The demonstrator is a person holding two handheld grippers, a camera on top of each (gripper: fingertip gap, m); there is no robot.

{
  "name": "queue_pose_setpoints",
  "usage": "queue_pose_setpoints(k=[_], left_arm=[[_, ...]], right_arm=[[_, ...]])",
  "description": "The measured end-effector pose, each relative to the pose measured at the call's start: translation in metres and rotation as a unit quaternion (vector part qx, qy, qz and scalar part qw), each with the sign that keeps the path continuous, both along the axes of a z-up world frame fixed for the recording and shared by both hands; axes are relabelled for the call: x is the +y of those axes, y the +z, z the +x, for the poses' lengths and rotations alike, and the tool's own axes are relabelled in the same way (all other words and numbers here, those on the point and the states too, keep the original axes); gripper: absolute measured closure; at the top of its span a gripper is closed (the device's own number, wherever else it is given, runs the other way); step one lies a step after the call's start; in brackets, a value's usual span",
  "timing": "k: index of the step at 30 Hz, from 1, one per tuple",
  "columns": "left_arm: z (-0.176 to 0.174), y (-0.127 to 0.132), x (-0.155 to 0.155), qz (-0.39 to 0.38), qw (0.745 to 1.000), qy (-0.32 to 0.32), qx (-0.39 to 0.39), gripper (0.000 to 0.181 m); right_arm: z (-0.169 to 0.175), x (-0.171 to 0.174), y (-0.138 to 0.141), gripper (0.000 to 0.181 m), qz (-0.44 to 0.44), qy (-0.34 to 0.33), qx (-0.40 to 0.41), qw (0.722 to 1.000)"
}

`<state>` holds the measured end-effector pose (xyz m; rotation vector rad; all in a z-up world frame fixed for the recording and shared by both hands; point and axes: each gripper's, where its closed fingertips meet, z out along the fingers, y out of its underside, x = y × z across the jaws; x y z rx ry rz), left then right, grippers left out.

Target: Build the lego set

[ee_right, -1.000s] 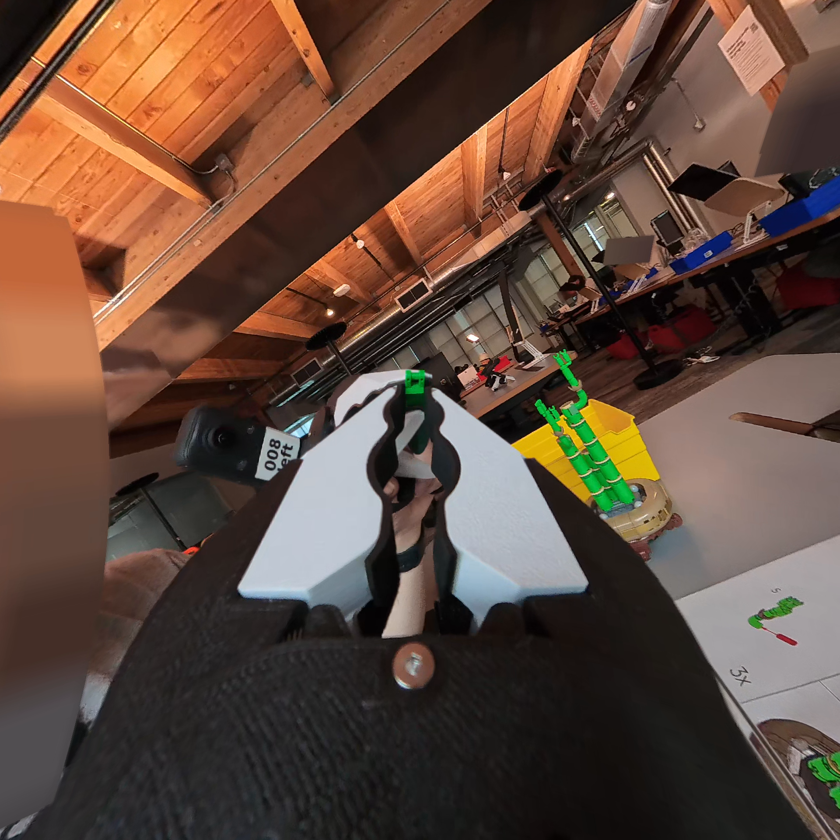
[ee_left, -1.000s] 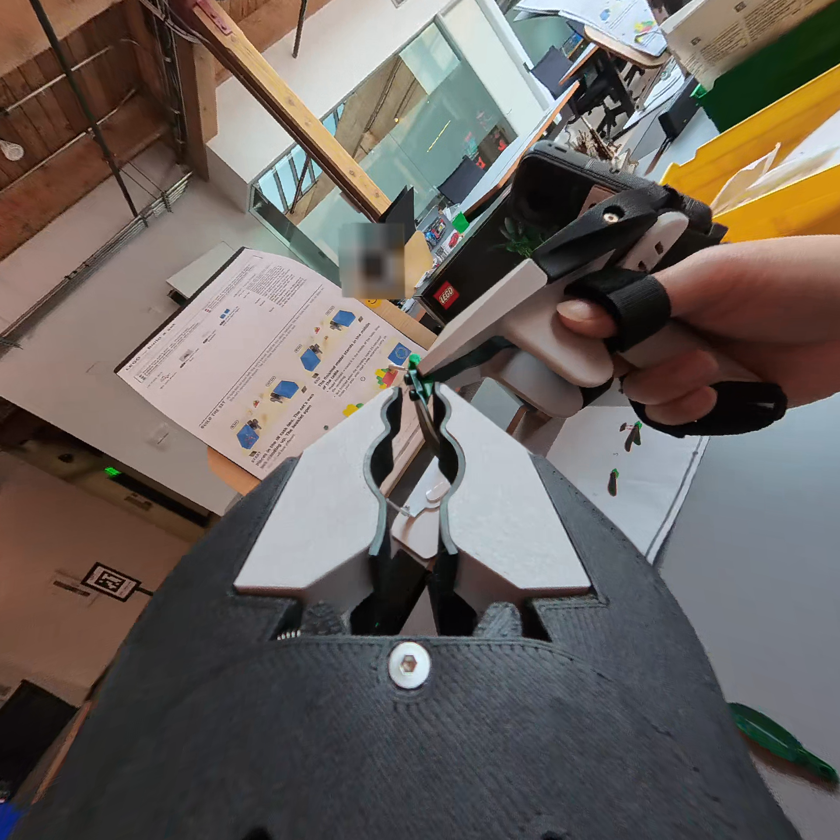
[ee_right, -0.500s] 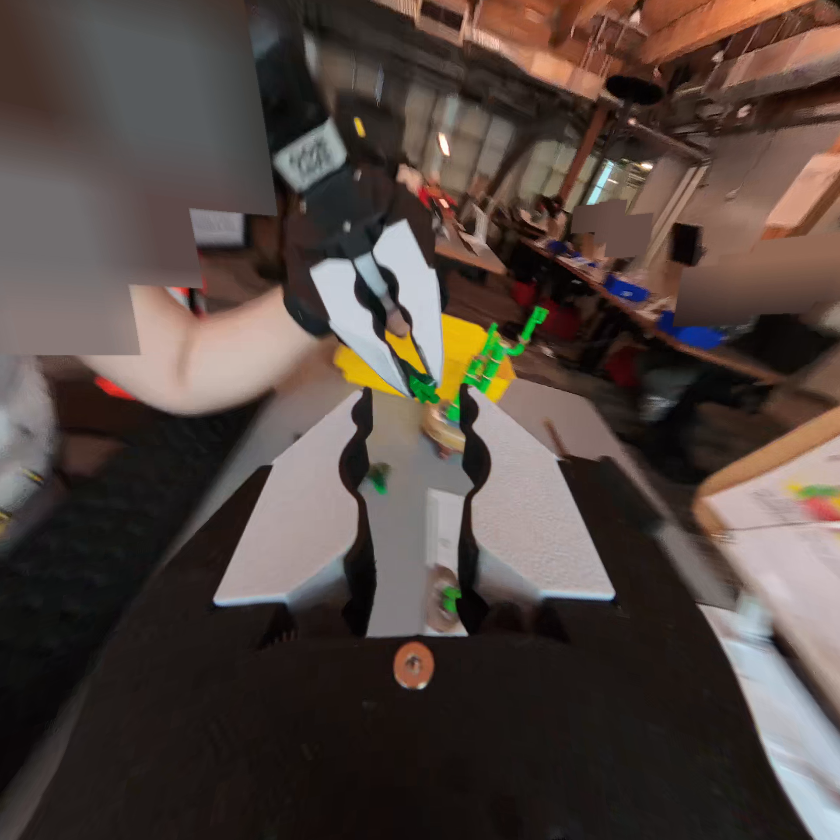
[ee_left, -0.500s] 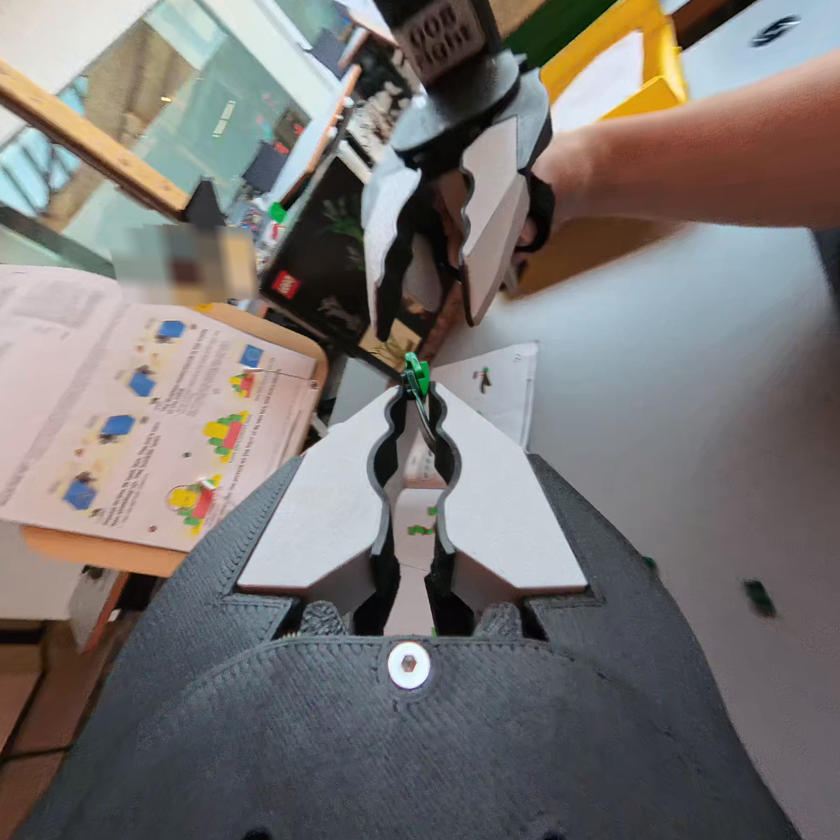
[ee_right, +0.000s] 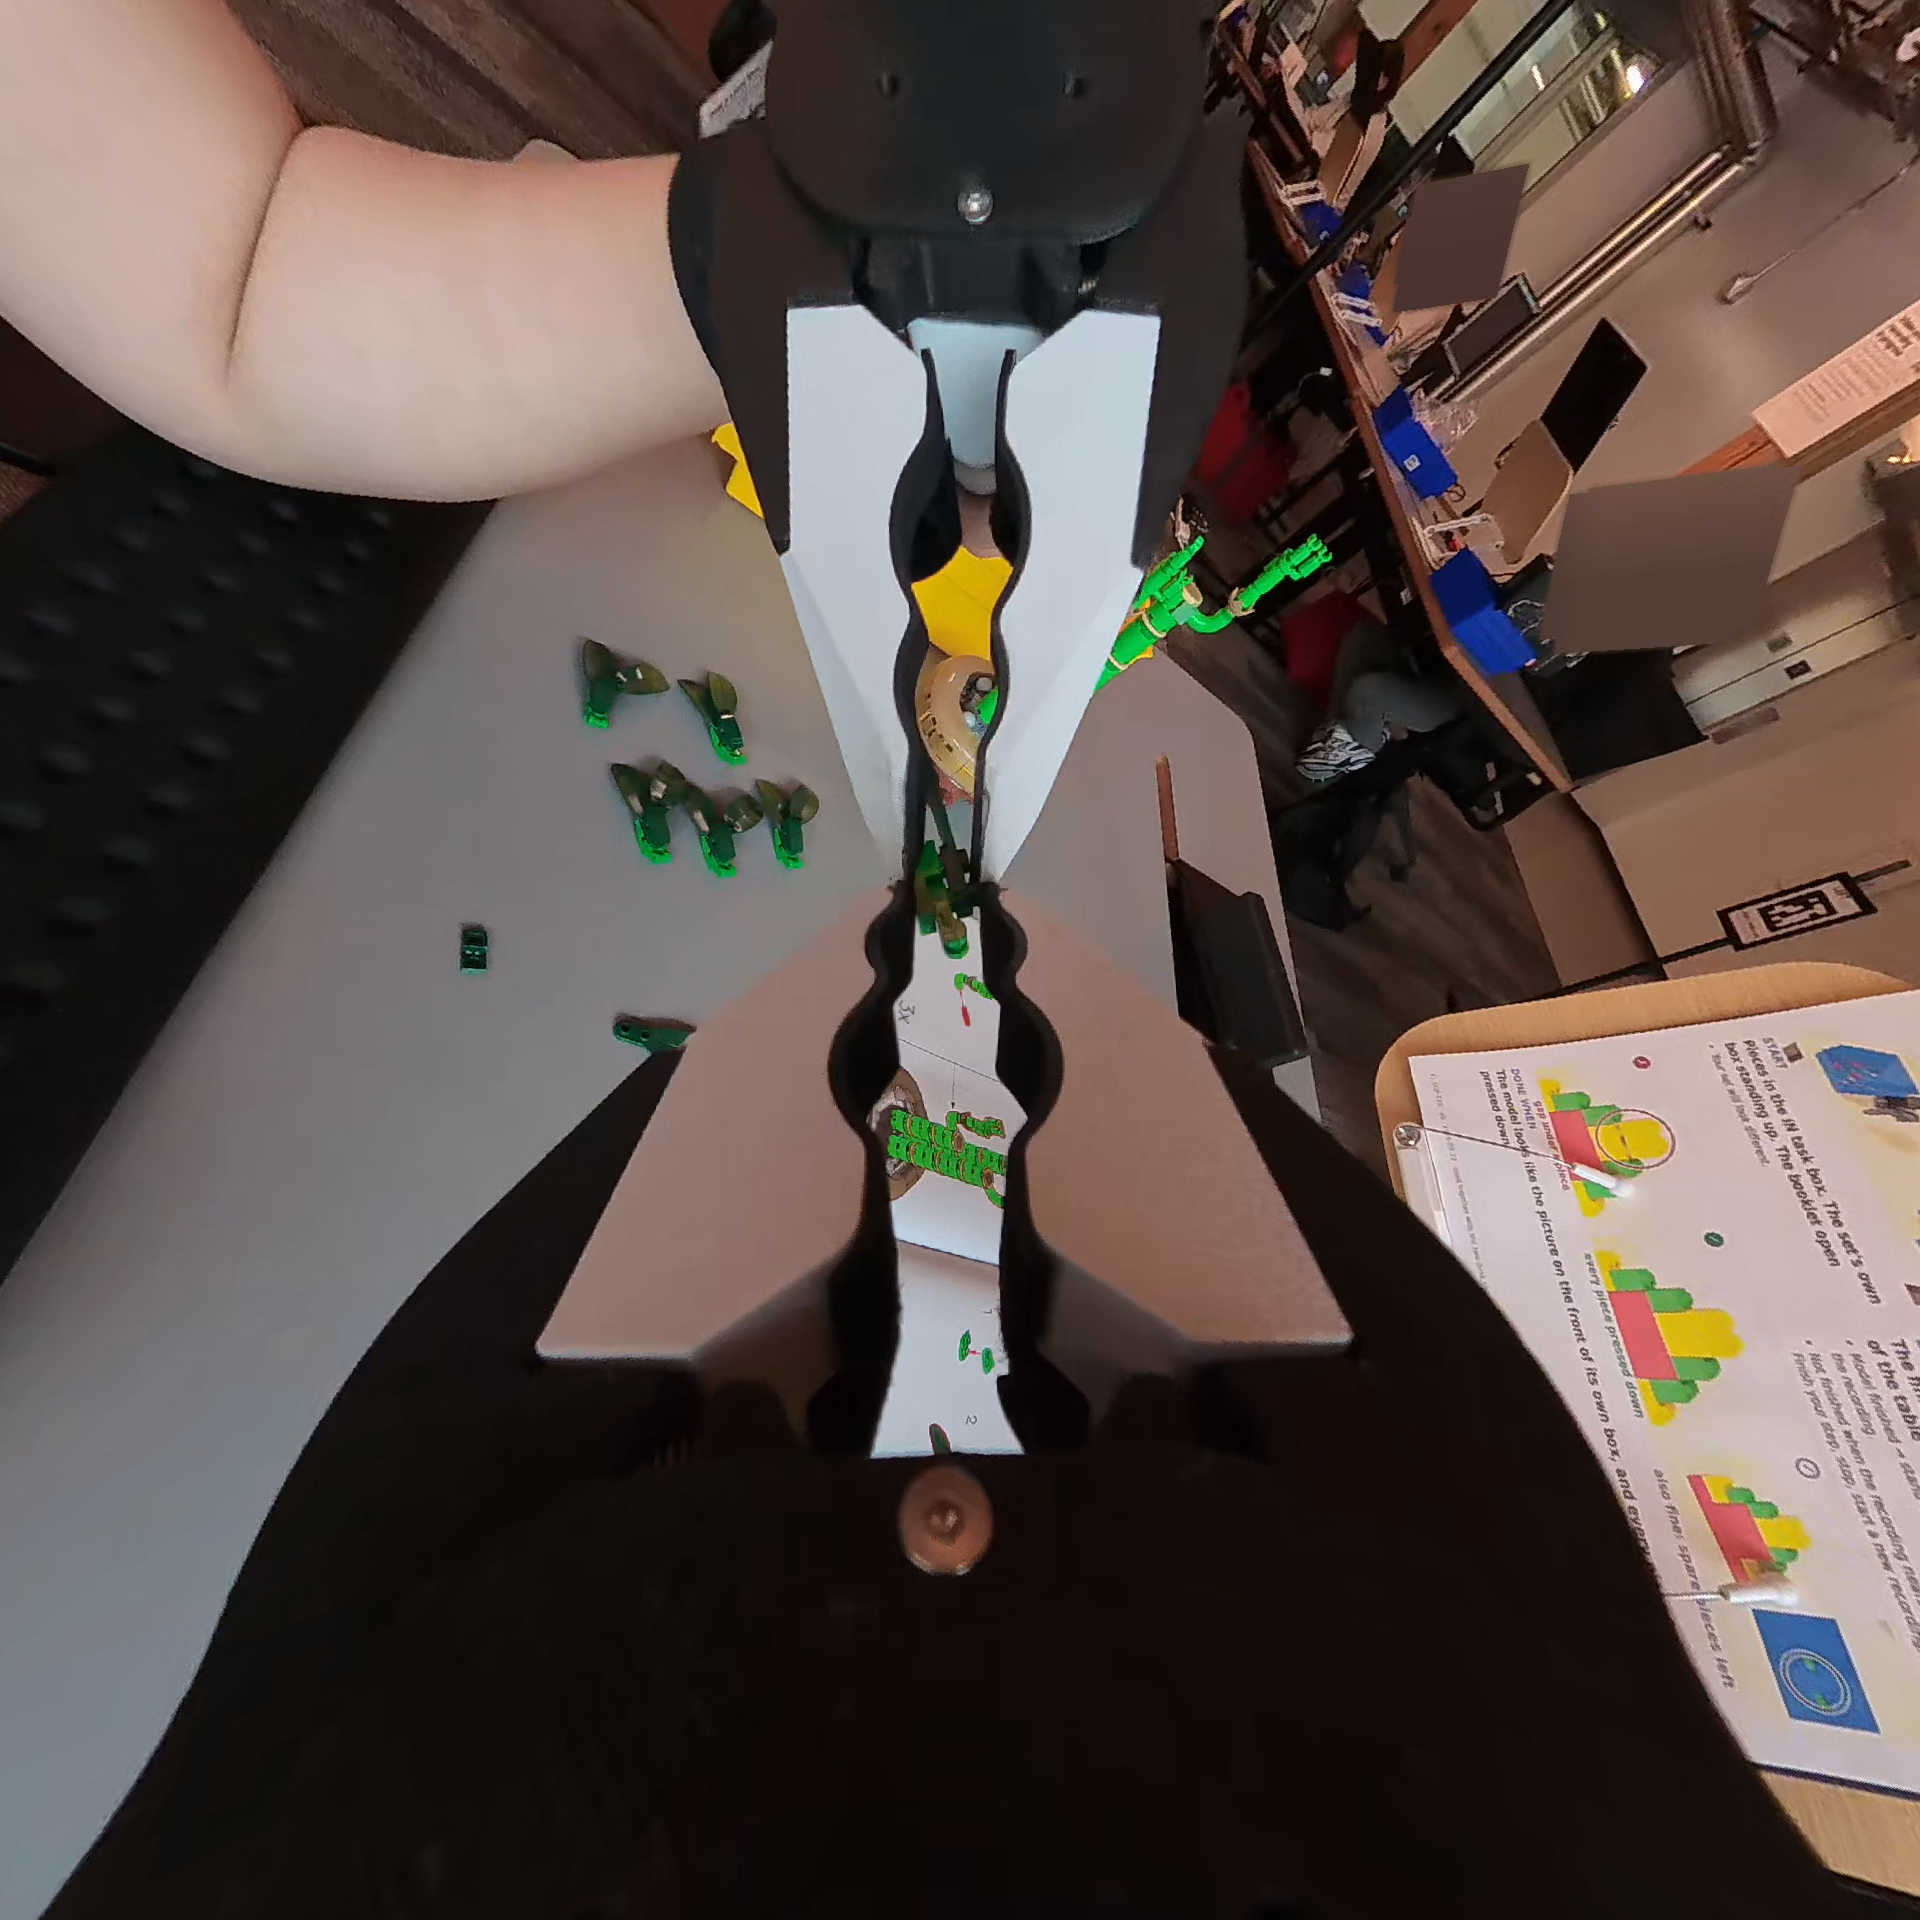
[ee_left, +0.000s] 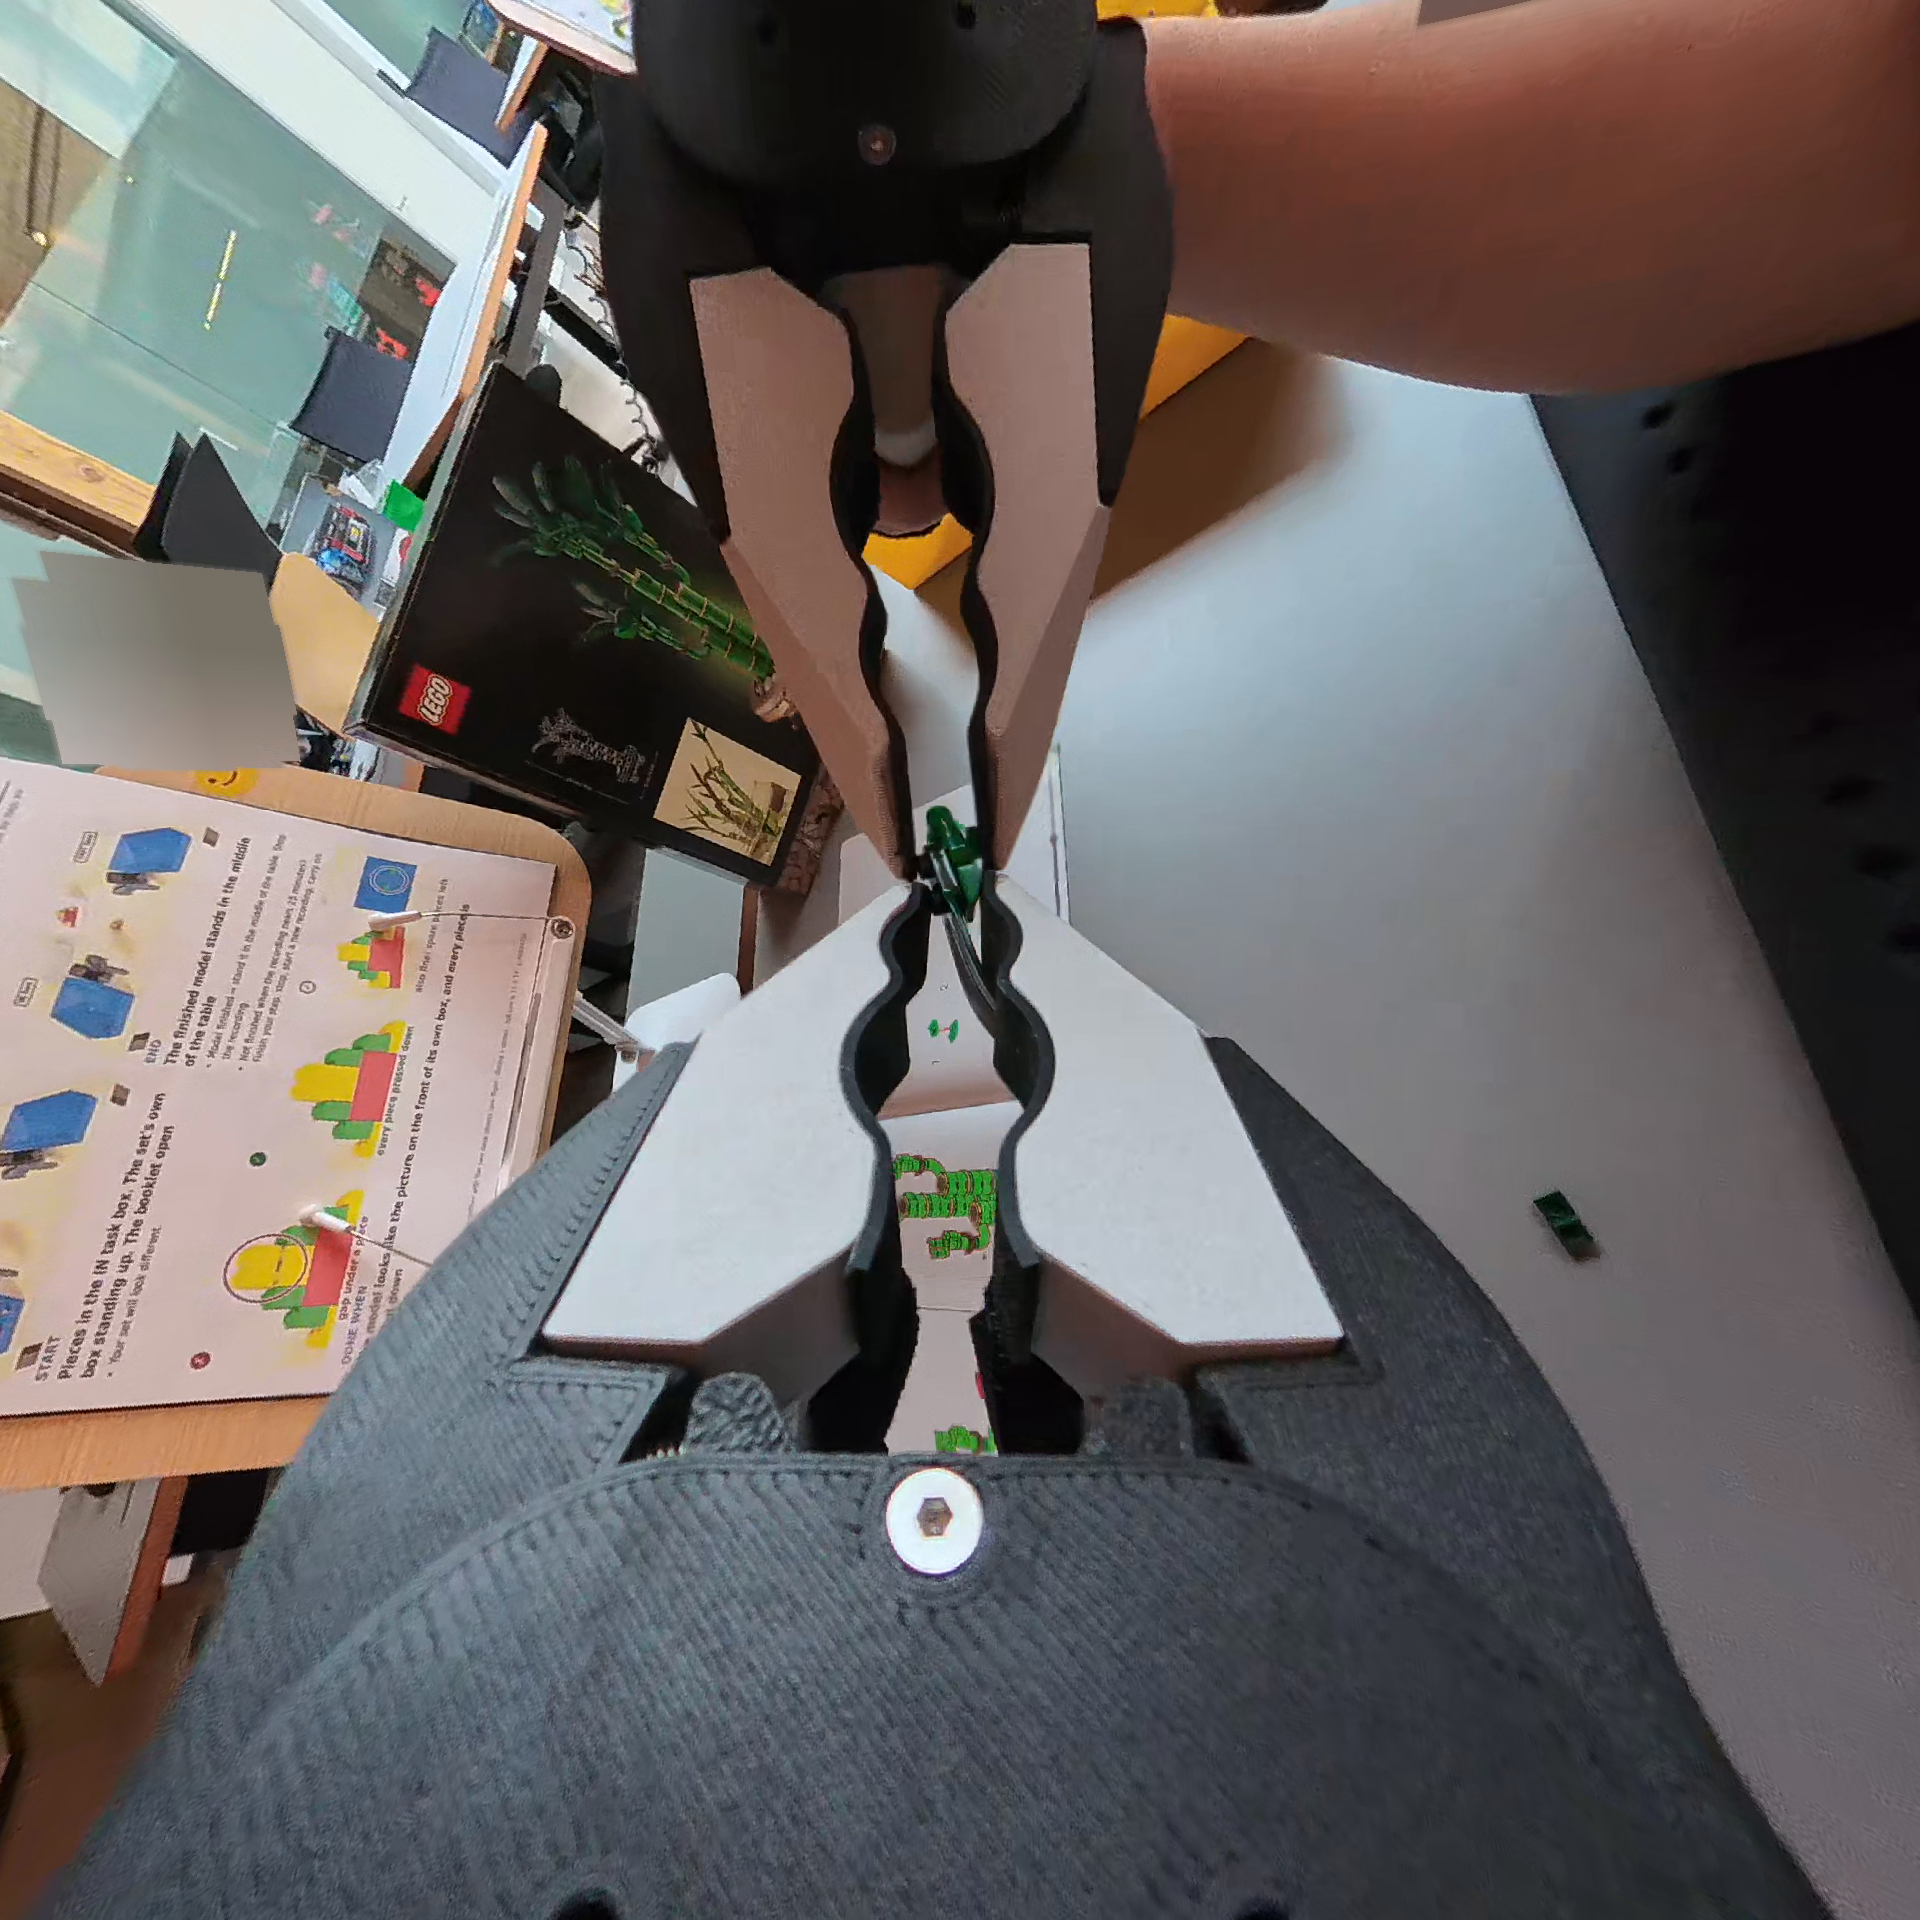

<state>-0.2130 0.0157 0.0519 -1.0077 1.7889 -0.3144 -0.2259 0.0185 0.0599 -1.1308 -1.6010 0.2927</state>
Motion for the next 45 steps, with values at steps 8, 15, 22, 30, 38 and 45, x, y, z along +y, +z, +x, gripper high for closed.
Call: queue_pose_setpoints(k=[8,15,22,30,38,45], left_arm=[[0.0,0.012,0.0,-0.003,0.999,-0.007,-0.038,0.173],[0.002,0.017,-0.001,0.021,0.999,-0.007,-0.046,0.174],[0.008,0.025,-0.005,0.049,0.998,-0.007,-0.048,0.175],[0.011,0.027,0.0,0.063,0.997,0.014,-0.049,0.175],[0.011,0.029,-0.003,0.067,0.997,0.015,-0.046,0.175],[0.005,0.032,-0.002,0.104,0.993,0.006,-0.058,0.175]], right_arm=[[0.001,0.0,0.011,0.171,0.026,-0.015,0.009,1.0],[0.003,-0.001,0.015,0.171,0.035,-0.033,0.002,0.999],[0.009,-0.006,0.023,0.173,0.049,-0.043,-0.003,0.998],[0.014,-0.001,0.026,0.173,0.041,-0.052,0.007,0.998],[0.014,-0.003,0.028,0.174,0.052,-0.054,0.002,0.997],[0.012,-0.005,0.028,0.165,0.038,-0.022,0.029,0.999]])
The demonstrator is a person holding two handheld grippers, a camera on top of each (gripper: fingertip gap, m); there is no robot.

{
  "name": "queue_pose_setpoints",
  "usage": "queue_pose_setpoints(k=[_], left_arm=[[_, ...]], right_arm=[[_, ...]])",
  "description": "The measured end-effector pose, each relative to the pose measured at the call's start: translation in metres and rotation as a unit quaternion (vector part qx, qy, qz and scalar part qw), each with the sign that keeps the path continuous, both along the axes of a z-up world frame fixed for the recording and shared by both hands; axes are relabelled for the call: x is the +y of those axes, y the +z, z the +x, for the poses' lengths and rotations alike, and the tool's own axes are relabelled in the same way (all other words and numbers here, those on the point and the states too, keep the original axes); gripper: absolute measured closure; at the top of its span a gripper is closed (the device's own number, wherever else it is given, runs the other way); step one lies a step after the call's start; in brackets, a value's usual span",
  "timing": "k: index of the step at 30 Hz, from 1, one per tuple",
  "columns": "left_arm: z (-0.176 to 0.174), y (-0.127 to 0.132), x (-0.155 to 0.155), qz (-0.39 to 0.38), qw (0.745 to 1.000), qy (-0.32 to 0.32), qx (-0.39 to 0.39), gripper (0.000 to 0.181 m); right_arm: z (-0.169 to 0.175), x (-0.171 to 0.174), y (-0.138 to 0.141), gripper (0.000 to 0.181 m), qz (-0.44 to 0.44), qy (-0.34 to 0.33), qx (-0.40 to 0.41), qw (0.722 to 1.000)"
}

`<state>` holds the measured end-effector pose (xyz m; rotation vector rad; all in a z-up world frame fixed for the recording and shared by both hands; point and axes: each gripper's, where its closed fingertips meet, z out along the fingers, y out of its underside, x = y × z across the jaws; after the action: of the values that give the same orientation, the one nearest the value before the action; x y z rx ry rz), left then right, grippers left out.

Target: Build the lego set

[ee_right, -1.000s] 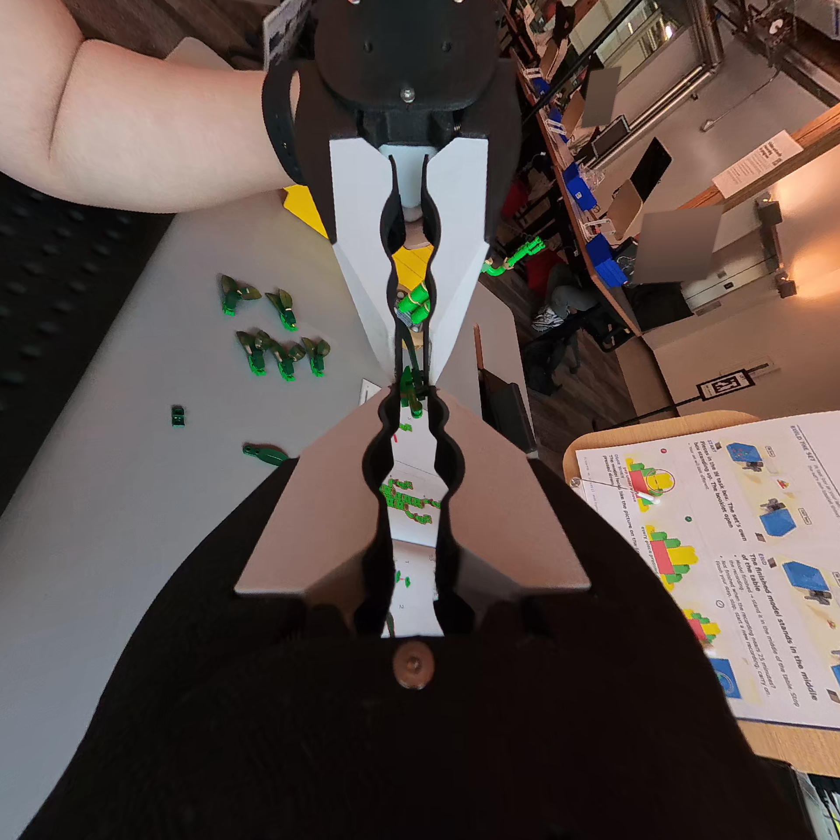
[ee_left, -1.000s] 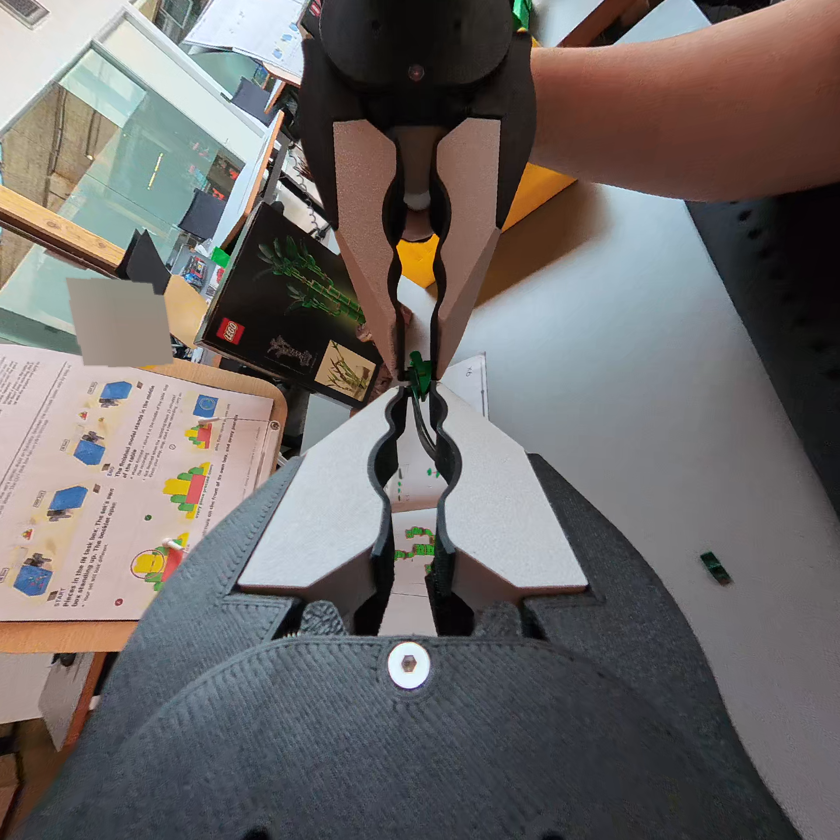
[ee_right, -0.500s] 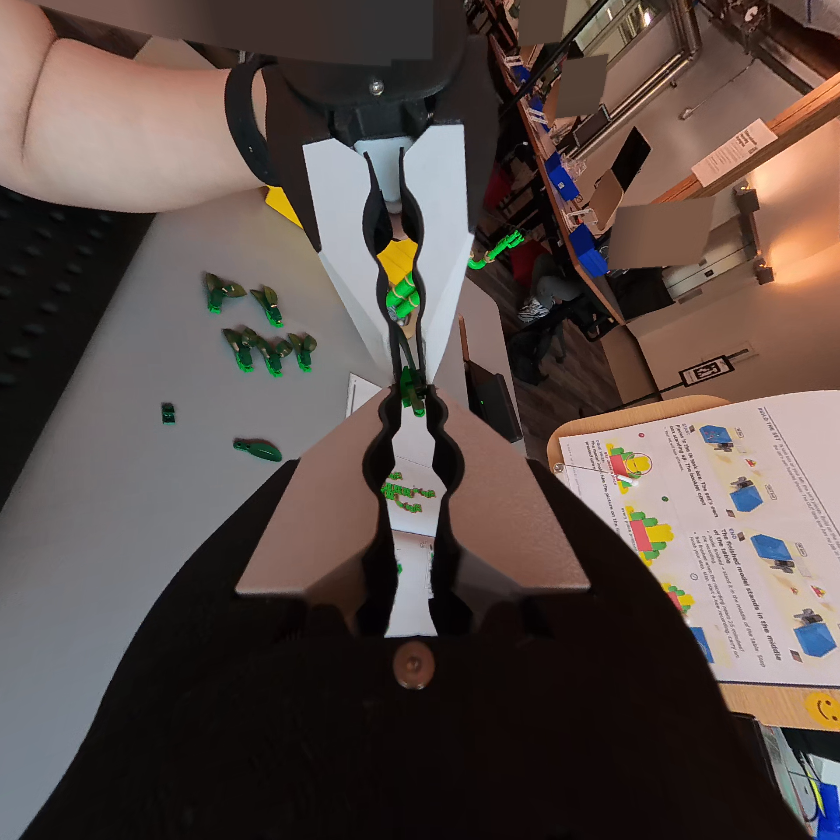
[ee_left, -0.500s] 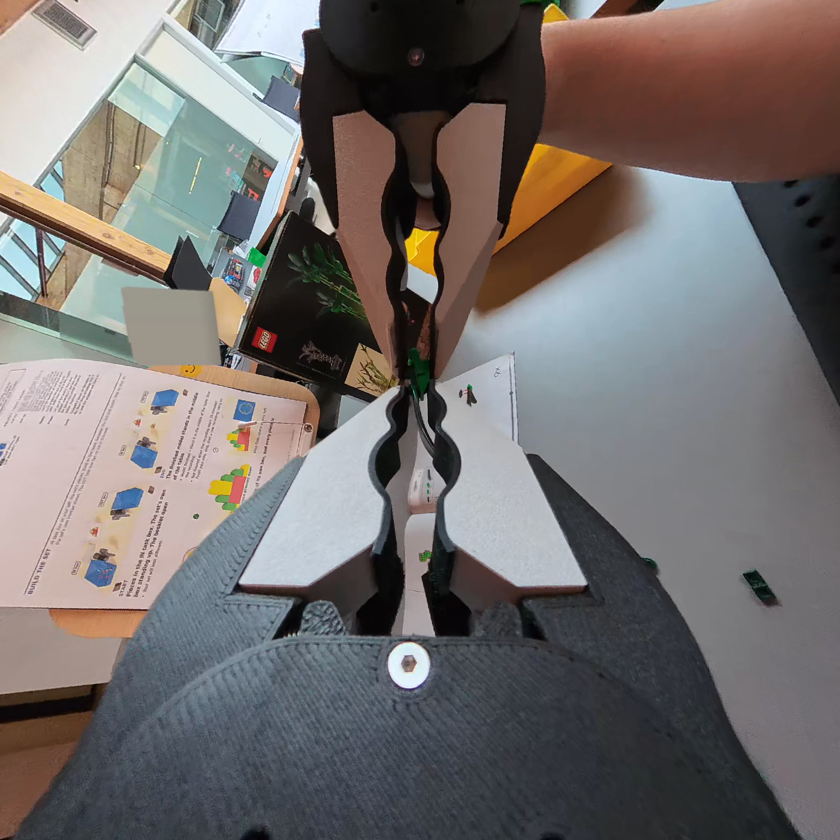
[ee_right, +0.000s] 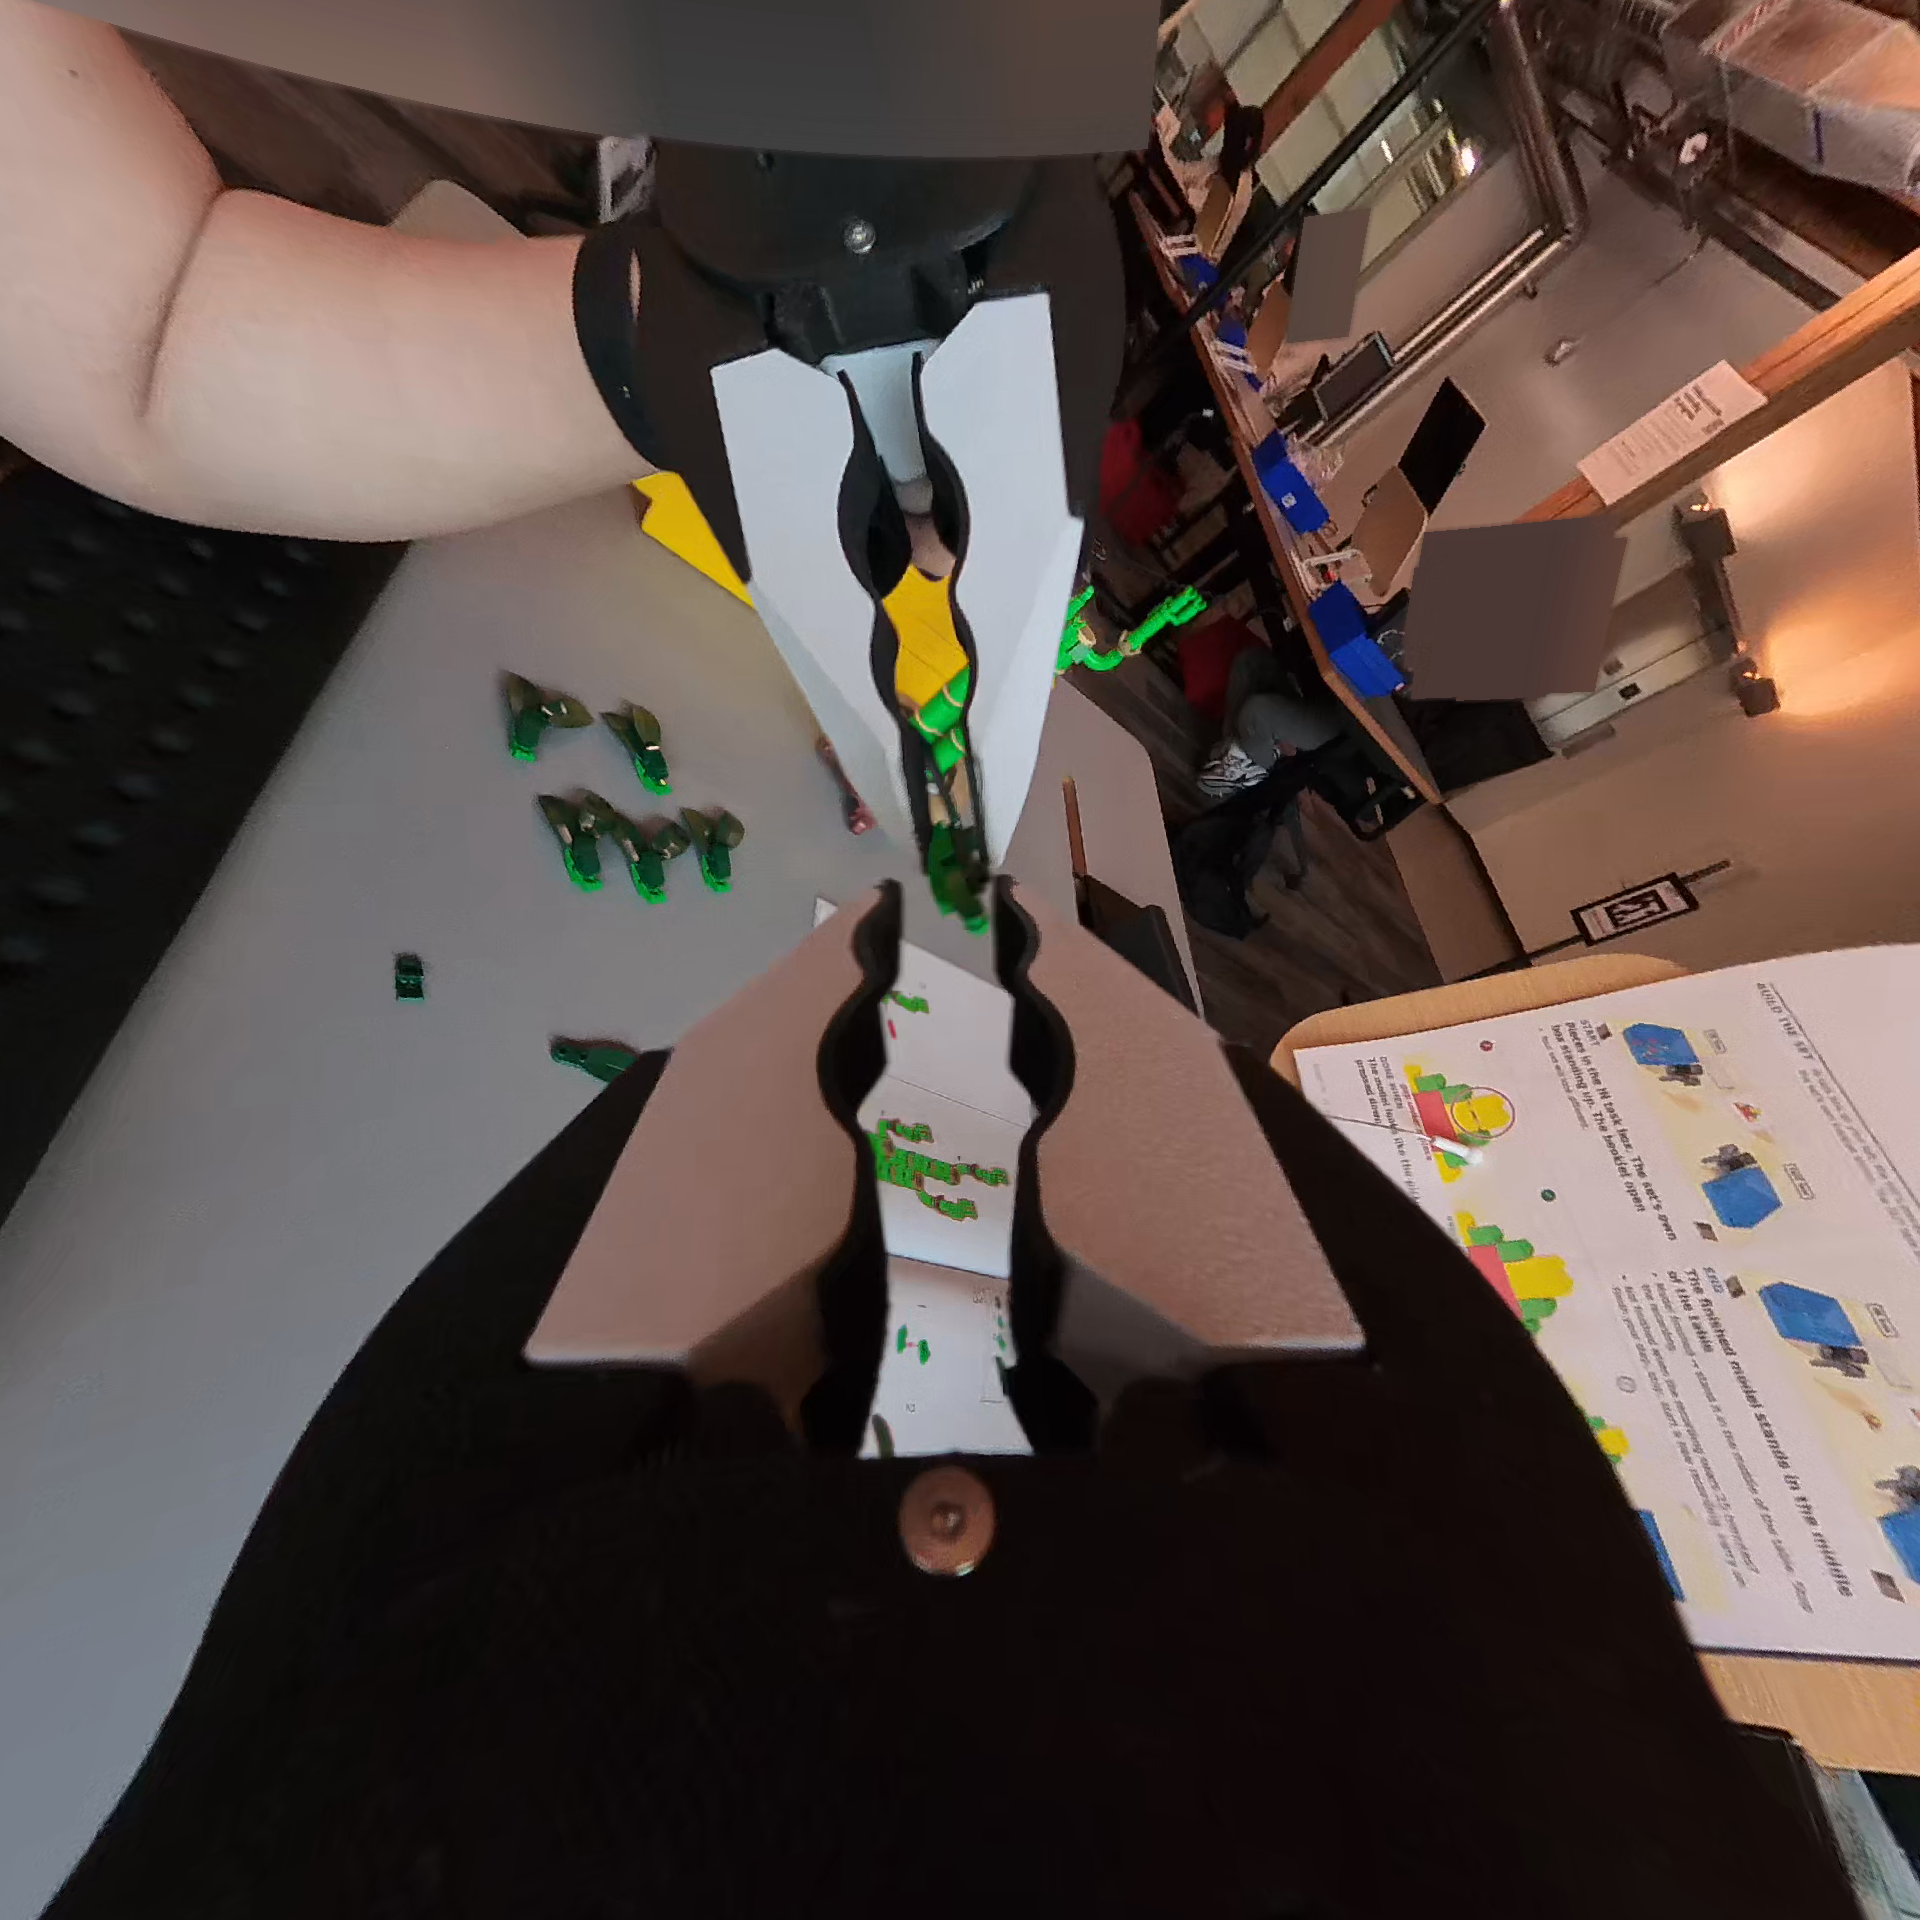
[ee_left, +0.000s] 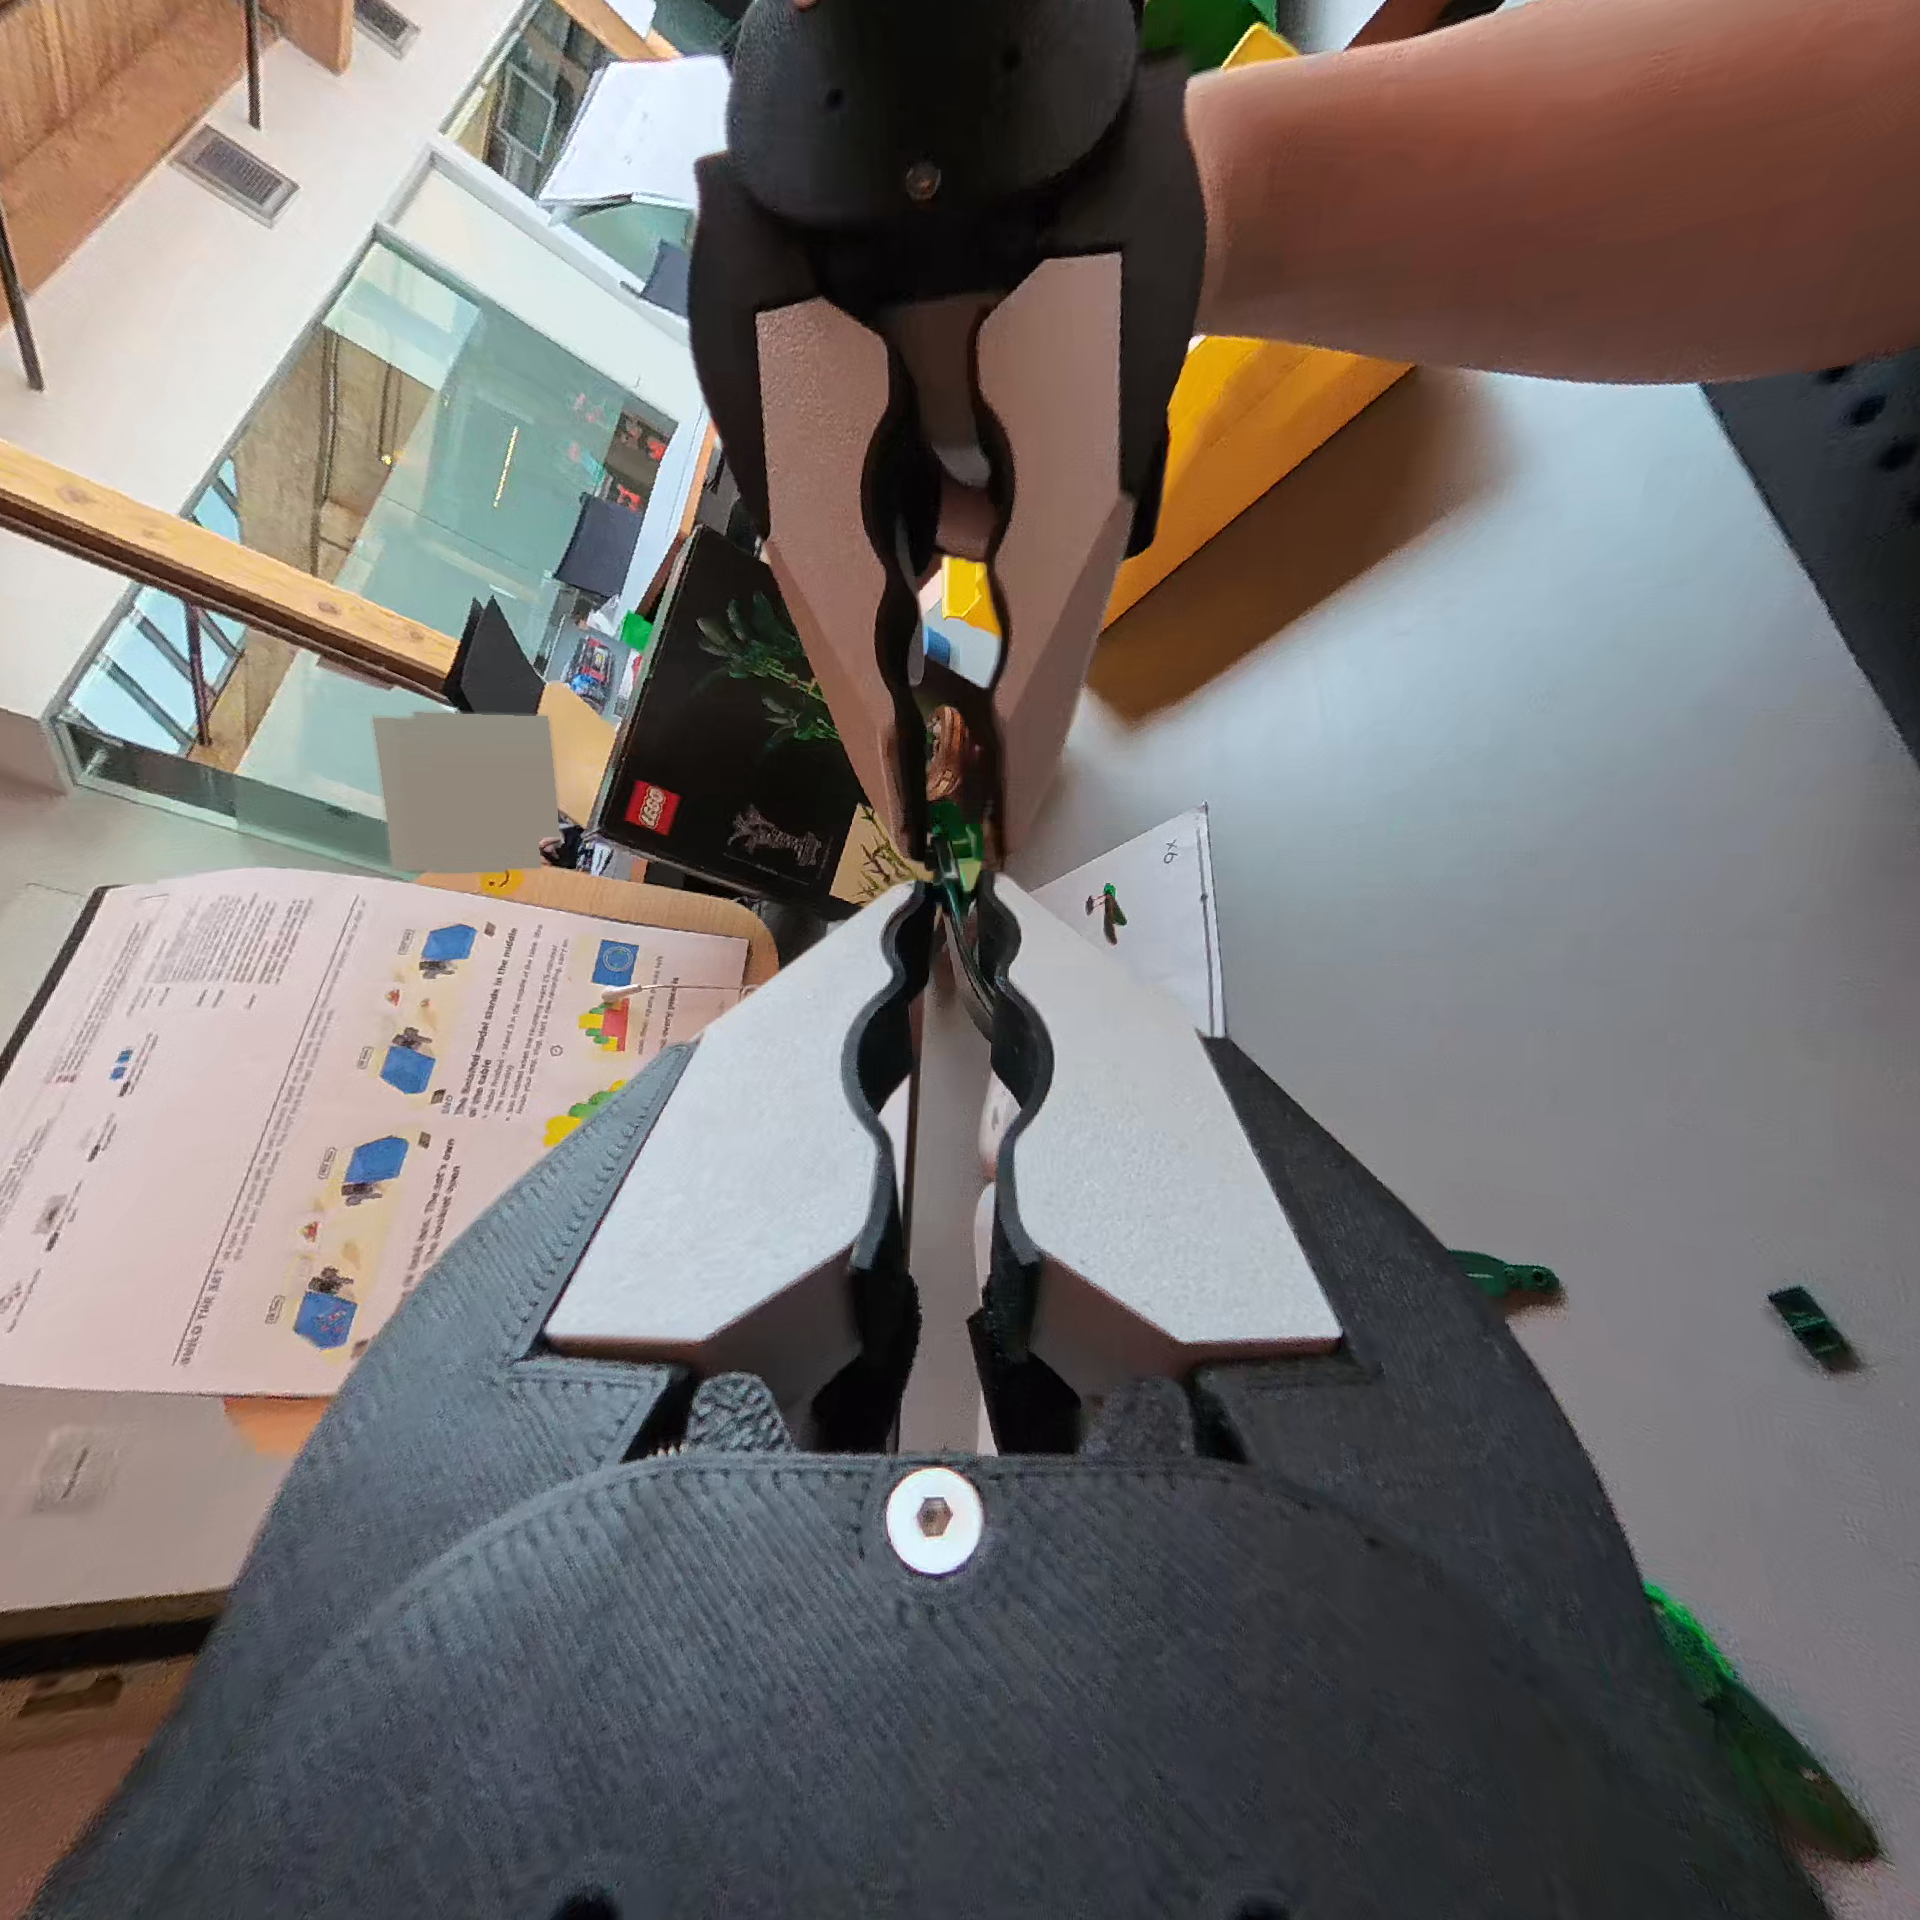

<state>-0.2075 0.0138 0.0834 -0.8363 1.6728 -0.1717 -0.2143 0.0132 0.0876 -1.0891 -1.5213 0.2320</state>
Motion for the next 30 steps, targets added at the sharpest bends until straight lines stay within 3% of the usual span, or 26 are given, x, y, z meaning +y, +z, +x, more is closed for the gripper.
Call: queue_pose_setpoints(k=[1,4,8,11,14,17,21,26,30], left_arm=[[-0.002,0.0,0.004,0.011,1.0,0.009,0.001,0.175],[-0.006,-0.002,0.013,0.06,0.998,0.025,0.004,0.175],[-0.001,-0.012,0.02,0.071,0.997,0.031,0.02,0.175],[0.001,-0.014,0.023,0.081,0.996,0.033,0.017,0.175],[0.001,-0.013,0.028,0.082,0.996,0.042,0.01,0.175],[-0.001,-0.004,0.041,0.092,0.993,0.078,-0.012,0.175],[-0.004,0.001,0.053,0.101,0.989,0.107,-0.025,0.175],[-0.006,0.005,0.062,0.099,0.985,0.134,-0.039,0.174],[-0.01,0.008,0.072,0.1,0.98,0.166,-0.045,0.174]], right_arm=[[0.003,0.001,0.0,0.152,-0.018,0.001,0.009,1.0],[0.013,0.007,0.014,0.151,-0.165,0.016,0.11,0.98],[0.016,0.016,0.015,0.152,-0.404,0.077,0.2,0.889],[0.011,0.024,-0.001,0.158,-0.472,0.097,0.197,0.854],[0.005,0.025,-0.004,0.16,-0.5,0.13,0.209,0.83],[-0.001,0.042,-0.004,0.164,-0.508,0.115,0.25,0.816],[-0.003,0.056,0.006,0.175,-0.54,0.135,0.32,0.767],[-0.007,0.065,0.0,0.166,-0.553,0.13,0.336,0.751],[-0.01,0.072,0.007,0.173,-0.54,0.14,0.382,0.737]])
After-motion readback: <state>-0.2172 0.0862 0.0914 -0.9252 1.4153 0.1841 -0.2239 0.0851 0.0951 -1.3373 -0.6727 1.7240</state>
